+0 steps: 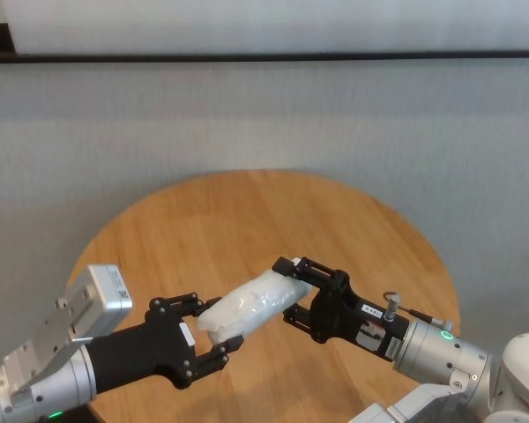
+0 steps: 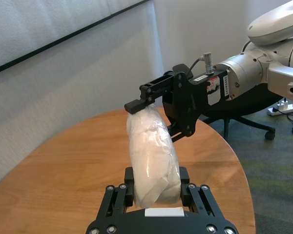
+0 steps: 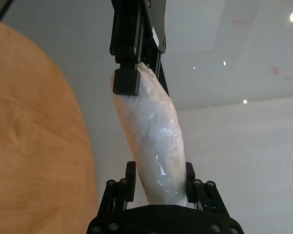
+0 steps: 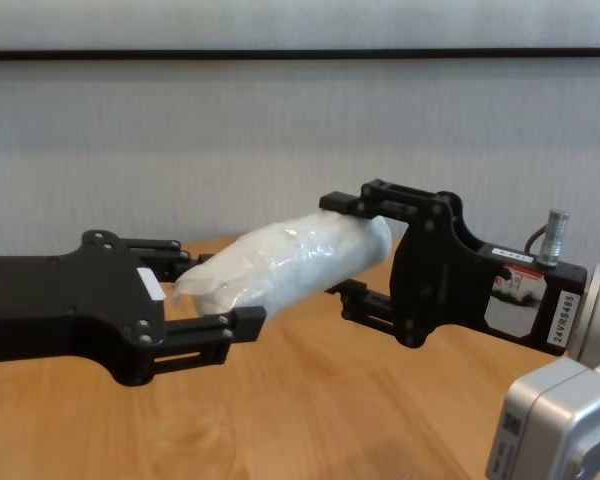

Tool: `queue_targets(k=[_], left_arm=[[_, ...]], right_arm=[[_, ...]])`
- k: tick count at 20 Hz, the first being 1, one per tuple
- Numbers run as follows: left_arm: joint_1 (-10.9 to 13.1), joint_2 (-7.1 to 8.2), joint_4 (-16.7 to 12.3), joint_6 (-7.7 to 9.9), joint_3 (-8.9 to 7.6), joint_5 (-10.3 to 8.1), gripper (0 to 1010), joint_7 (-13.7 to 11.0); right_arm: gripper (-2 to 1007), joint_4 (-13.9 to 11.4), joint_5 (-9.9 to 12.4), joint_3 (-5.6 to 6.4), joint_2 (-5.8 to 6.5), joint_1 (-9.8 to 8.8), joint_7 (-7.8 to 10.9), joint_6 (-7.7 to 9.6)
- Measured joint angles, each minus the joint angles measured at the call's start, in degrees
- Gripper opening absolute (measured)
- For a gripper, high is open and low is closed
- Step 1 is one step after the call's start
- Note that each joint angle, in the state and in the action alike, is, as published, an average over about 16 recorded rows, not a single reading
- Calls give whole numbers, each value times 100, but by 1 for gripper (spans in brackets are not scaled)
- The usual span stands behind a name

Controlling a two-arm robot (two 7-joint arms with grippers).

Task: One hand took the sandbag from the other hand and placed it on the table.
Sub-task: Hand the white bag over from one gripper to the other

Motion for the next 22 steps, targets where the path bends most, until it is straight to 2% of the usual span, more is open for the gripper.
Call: queue_targets(k=[5, 10, 15, 22], left_arm=[[0, 0, 0, 0, 0, 0, 555, 0], [0, 0, 0, 0, 0, 0, 555, 0], [0, 0, 0, 0, 0, 0, 555, 0], [0, 0, 0, 0, 0, 0, 555, 0]], right_arm=[[465, 1, -2, -1, 0, 1, -2, -2], [375, 2, -4, -2, 0, 2, -2, -4], [335, 3, -6, -2, 0, 2, -2, -5], [331, 3, -8, -2, 0, 2, -2, -6]])
